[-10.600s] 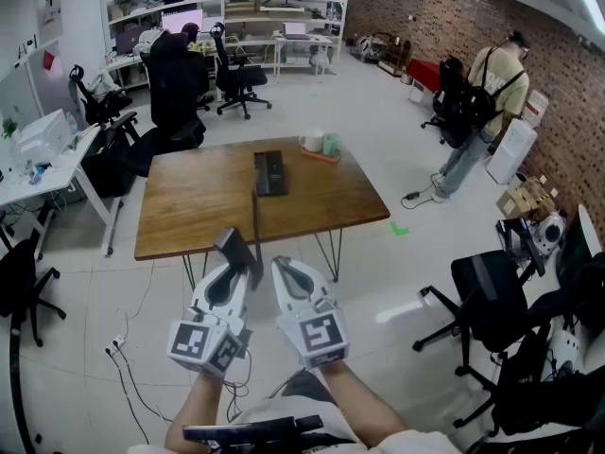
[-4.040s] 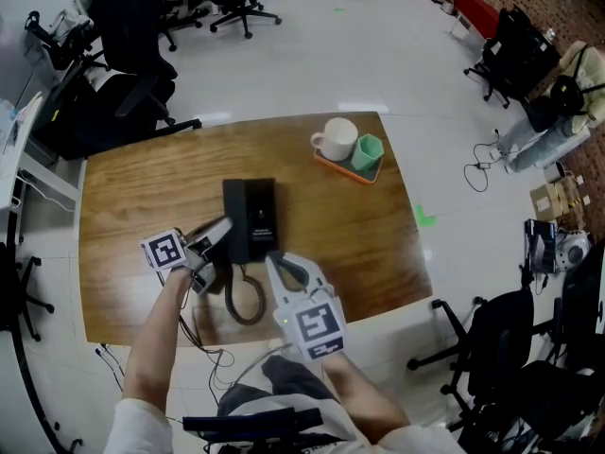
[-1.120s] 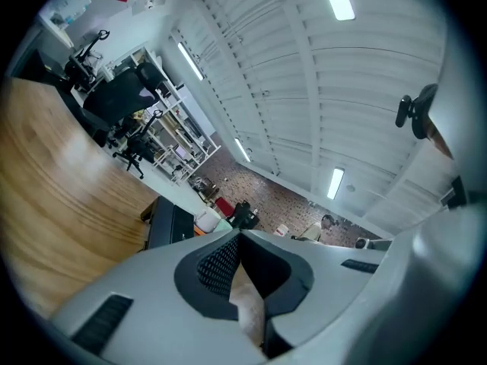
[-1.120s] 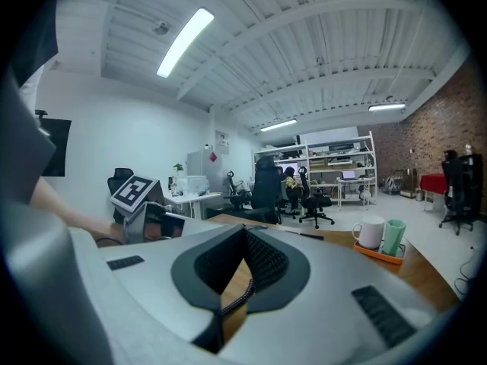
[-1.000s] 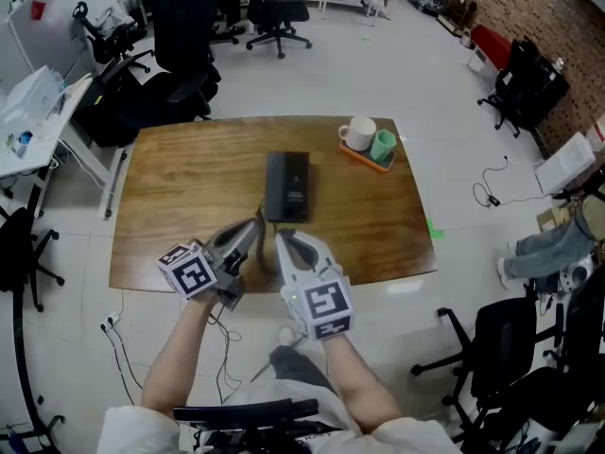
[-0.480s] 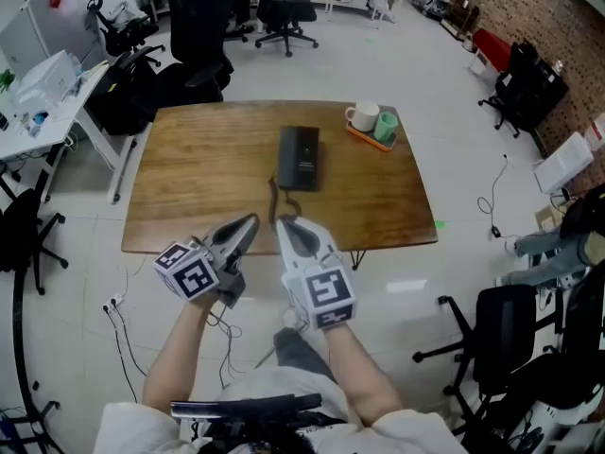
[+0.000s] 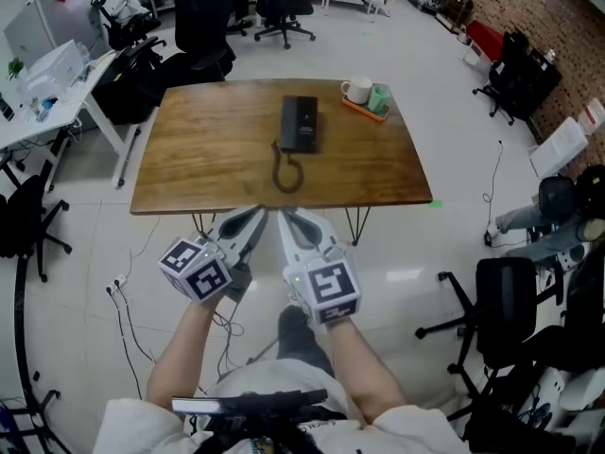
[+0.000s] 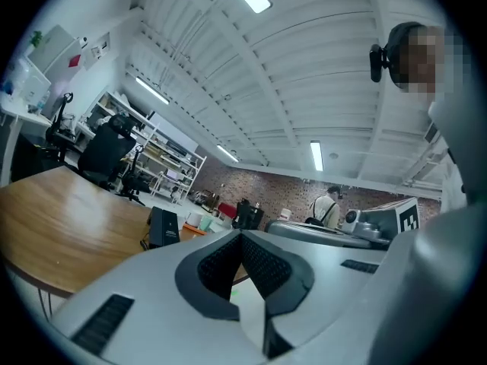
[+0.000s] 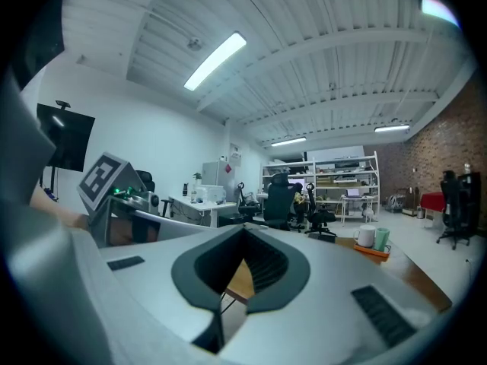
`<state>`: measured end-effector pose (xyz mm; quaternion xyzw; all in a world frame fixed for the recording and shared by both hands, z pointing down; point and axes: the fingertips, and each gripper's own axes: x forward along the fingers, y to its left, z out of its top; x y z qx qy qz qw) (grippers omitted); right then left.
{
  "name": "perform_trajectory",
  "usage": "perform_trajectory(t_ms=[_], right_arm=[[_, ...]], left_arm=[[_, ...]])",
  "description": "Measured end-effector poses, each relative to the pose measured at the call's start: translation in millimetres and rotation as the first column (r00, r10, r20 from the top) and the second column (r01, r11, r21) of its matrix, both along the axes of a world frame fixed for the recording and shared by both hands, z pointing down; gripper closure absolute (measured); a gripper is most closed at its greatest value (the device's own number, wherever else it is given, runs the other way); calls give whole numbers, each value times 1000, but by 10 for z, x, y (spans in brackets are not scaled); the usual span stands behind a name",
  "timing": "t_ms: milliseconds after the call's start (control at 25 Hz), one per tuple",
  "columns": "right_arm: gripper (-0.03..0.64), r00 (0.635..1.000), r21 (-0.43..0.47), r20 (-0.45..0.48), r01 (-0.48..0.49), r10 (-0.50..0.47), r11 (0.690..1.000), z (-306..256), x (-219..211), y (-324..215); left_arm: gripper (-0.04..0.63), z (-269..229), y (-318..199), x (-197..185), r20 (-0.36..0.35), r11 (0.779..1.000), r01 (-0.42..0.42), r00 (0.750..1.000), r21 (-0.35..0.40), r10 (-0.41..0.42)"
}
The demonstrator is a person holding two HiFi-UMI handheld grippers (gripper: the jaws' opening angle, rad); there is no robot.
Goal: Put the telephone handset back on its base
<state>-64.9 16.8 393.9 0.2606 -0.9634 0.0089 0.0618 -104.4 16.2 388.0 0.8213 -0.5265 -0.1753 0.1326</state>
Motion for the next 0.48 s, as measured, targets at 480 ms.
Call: perform_trajectory(t_ms=[480], right_arm=[[615,999,26,-6,-33,33,999,-60,387,985]], left_arm=[[595,-158,971,456,50,999,-17,999,43,15]])
